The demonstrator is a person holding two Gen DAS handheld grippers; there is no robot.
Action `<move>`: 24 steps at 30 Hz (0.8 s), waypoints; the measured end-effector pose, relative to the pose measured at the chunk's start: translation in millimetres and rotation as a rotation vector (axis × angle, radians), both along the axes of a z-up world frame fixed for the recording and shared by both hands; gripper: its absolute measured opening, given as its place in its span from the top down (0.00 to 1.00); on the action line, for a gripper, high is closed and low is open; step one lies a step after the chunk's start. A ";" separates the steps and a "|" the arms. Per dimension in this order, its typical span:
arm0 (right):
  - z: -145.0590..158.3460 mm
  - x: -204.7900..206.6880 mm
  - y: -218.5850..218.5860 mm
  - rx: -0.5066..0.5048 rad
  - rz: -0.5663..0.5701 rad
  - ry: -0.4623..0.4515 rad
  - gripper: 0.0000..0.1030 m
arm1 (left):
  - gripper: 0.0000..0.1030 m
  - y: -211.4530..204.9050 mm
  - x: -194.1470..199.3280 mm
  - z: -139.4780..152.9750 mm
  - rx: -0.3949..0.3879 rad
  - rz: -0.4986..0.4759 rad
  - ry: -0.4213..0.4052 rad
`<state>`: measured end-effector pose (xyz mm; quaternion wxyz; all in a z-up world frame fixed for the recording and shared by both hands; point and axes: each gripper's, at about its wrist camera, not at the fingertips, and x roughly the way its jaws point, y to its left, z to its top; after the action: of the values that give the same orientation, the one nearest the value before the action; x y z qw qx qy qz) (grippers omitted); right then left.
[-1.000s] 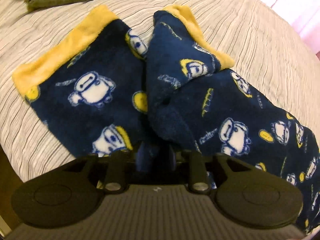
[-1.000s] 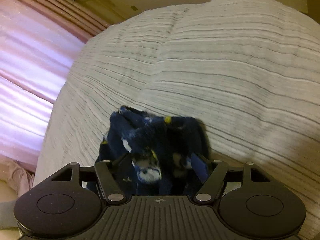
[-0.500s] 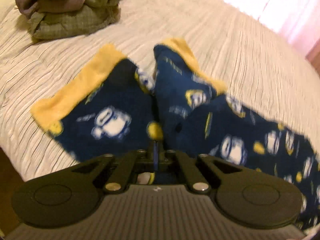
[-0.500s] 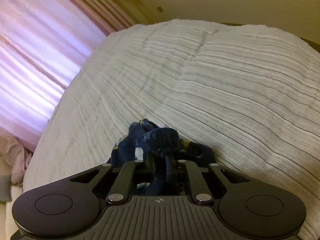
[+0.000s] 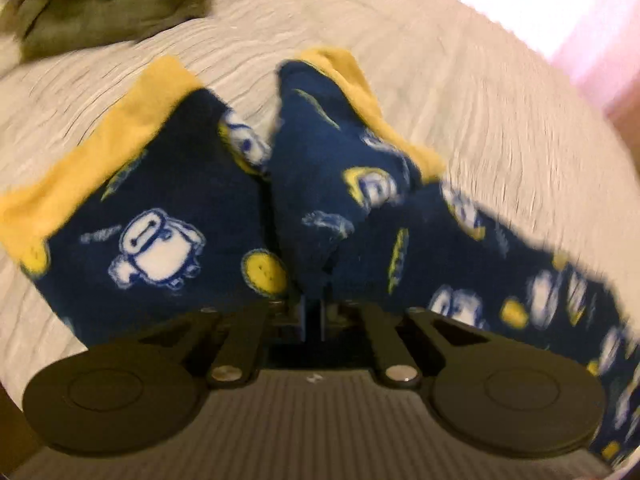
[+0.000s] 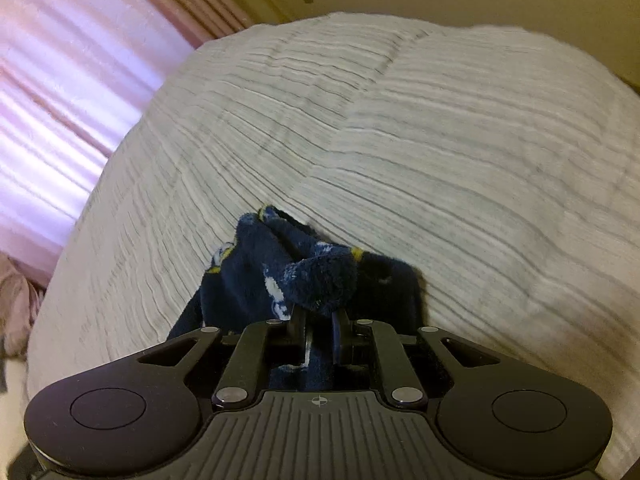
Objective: Fold clothes
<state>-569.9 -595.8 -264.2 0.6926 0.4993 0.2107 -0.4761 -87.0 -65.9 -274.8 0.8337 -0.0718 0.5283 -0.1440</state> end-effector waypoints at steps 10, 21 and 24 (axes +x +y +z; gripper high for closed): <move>3.8 -14.1 3.4 -0.009 0.007 0.030 0.91 | 0.96 33.1 -60.0 23.8 0.017 -0.013 -0.092; 13.2 10.9 8.3 -0.025 0.083 0.340 0.31 | 0.70 0.7 -75.0 33.4 0.355 -0.268 -0.135; 39.4 19.2 11.1 -0.110 0.054 0.444 0.31 | 0.63 -16.9 -74.3 52.2 0.411 -0.352 -0.236</move>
<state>-550.7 -584.8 -224.8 0.6681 0.3380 0.3449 -0.5661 -161.4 -82.9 -222.5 0.8485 0.2087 0.4503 -0.1836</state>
